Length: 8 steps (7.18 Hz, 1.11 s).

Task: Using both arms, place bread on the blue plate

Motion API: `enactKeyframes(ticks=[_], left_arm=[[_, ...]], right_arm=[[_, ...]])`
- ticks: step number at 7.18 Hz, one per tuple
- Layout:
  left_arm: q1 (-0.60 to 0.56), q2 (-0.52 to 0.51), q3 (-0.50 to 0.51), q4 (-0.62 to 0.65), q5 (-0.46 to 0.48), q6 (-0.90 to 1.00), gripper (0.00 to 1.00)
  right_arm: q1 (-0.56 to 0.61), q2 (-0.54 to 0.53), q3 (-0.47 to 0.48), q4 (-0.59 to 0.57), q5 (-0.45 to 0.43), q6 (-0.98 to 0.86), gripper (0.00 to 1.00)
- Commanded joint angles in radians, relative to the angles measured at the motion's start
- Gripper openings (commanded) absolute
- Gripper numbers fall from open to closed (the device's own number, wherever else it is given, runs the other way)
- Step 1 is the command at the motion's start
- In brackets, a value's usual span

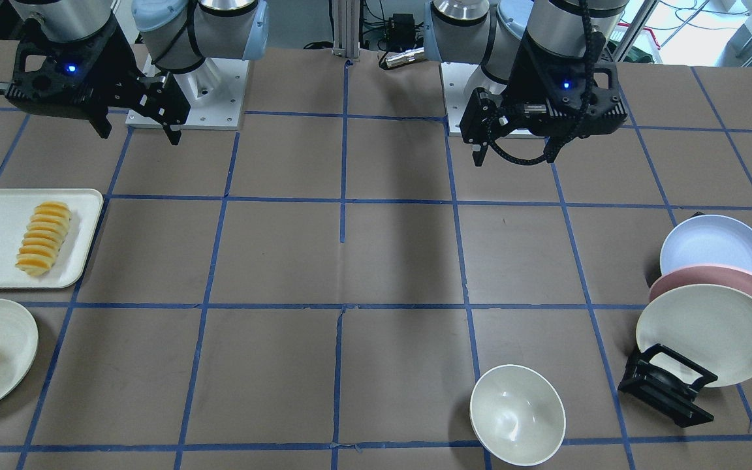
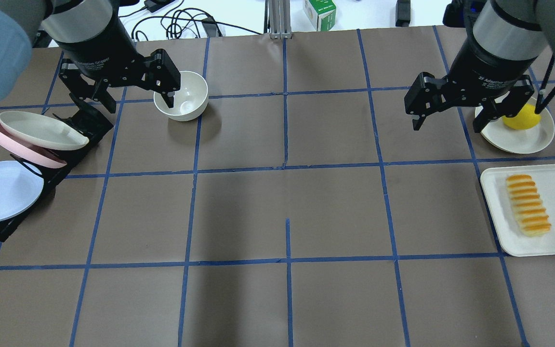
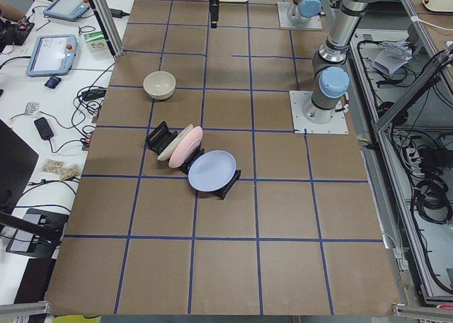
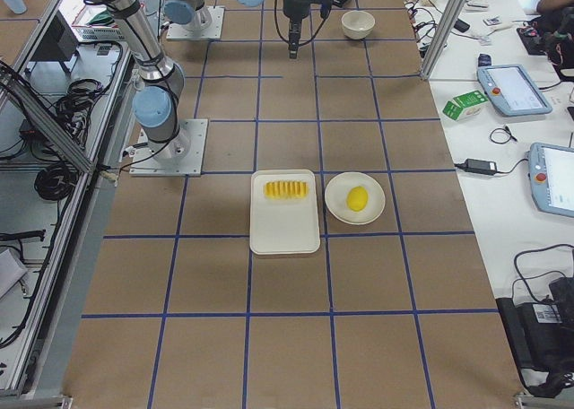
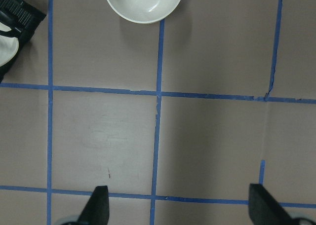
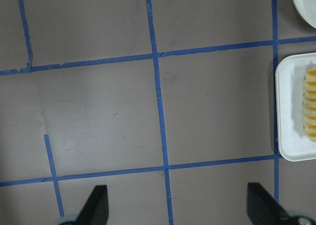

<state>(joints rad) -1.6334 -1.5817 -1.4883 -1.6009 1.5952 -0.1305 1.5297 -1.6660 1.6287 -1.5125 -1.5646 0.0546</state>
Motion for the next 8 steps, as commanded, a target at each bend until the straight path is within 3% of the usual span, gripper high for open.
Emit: enactKeyframes(ticks=[1, 4, 6, 8], left_arm=[[0.000, 0.005, -0.004, -0.001, 0.009, -0.001, 1.00], [0.038, 0.029, 0.000, -0.025, 0.000, 0.037, 1.00], [0.313, 0.072, -0.003, -0.030, -0.005, 0.281, 1.00], [0.621, 0.086, -0.042, -0.076, 0.009, 0.371, 1.00]], right_arm=[[0.000, -0.001, 0.000, 0.009, 0.000, 0.004, 1.00], [0.000, 0.000, 0.000, 0.015, -0.002, 0.013, 1.00], [-0.006, 0.009, 0.003, 0.011, -0.005, -0.001, 1.00], [-0.089, 0.009, 0.095, -0.009, -0.107, -0.065, 1.00]])
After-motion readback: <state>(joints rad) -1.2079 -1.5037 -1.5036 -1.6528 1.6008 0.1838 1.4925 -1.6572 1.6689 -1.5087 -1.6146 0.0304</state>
